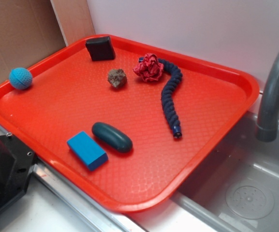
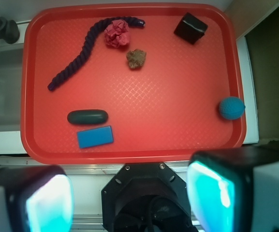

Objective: Grab the blue ball.

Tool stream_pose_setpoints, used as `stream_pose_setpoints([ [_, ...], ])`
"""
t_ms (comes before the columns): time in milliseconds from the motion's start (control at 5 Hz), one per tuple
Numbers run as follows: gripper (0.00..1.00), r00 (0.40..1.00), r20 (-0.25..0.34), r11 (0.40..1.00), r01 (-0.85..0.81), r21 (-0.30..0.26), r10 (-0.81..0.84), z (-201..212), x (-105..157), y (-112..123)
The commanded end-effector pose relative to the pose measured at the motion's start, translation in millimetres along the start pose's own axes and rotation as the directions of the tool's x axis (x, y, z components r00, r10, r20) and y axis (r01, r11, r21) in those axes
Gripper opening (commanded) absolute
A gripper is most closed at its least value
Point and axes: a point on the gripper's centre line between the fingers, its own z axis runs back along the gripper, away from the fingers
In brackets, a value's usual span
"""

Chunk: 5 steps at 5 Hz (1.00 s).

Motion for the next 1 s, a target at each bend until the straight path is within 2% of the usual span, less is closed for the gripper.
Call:
stream_pose_setpoints([
  [0, 1.0, 1.0, 0.0, 1.0, 0.0, 0.0, 0.0, 0.0, 0.0, 0.0],
  [200, 1.0, 0.966, -0.069, 0.968, -0.245, 0.048, 0.248, -47.2, 15.9, 51.2],
  [400, 1.0, 0.879, 0.004, 0.878, -0.476, 0.055, 0.477, -74.8, 16.2, 106.4],
  [600, 1.0, 0.736, 0.133, 0.732, -0.676, 0.088, 0.664, -90.4, 2.3, 133.0],
  [800, 1.0, 0.542, 0.25, 0.542, -0.837, 0.075, 0.802, -87.2, -20.1, 128.0],
])
